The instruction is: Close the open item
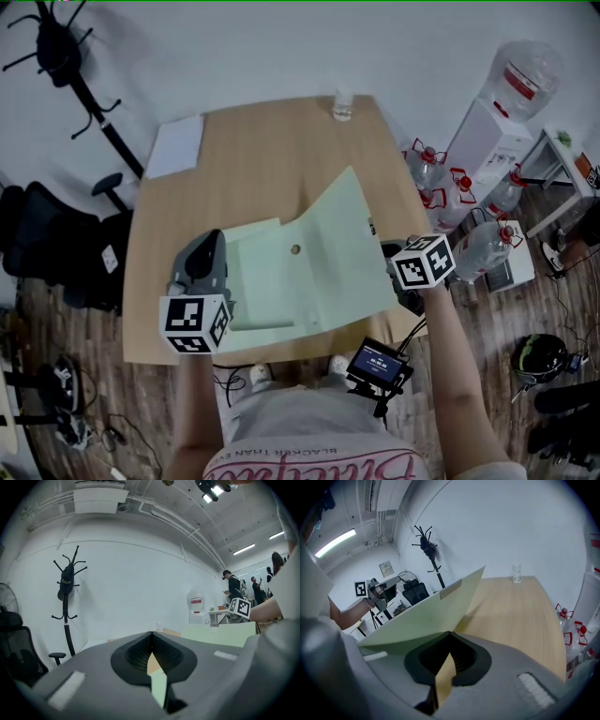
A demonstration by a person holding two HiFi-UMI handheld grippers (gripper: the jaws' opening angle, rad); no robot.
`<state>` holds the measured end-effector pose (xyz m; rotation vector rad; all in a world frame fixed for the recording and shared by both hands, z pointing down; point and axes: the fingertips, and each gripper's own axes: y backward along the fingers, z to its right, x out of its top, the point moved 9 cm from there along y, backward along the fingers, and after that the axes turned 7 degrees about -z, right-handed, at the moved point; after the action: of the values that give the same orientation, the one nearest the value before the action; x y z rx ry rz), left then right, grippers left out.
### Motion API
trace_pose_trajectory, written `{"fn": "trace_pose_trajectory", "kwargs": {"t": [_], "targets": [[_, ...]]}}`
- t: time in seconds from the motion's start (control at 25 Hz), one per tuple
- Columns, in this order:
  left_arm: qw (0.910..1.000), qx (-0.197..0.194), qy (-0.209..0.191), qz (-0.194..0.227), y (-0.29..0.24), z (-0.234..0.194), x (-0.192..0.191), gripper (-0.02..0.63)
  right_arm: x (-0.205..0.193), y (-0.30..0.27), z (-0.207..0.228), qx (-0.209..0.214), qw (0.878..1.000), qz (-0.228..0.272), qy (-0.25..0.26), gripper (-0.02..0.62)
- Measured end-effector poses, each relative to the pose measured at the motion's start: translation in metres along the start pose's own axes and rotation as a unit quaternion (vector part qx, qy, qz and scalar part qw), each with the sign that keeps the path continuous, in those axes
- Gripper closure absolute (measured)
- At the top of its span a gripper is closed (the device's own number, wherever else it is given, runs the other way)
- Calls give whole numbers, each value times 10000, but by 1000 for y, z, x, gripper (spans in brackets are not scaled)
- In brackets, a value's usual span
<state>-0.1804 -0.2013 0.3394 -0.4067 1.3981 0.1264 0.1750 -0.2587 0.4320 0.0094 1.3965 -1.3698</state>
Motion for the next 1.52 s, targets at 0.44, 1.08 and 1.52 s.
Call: {"fn": "trace_pose_trajectory", "kwargs": {"t": [0.44, 1.08, 1.52], "targets": [[9999, 4, 68, 140, 10, -29, 1, 591, 17, -8, -20, 106, 9997, 186, -109, 594], [9995, 80, 244, 170, 32, -63, -13, 591, 33, -37, -54, 201, 9998, 31, -19, 594], [9994, 78, 294, 133, 39, -77, -22, 591, 43, -58, -72, 323, 9995, 5, 54, 594]]}}
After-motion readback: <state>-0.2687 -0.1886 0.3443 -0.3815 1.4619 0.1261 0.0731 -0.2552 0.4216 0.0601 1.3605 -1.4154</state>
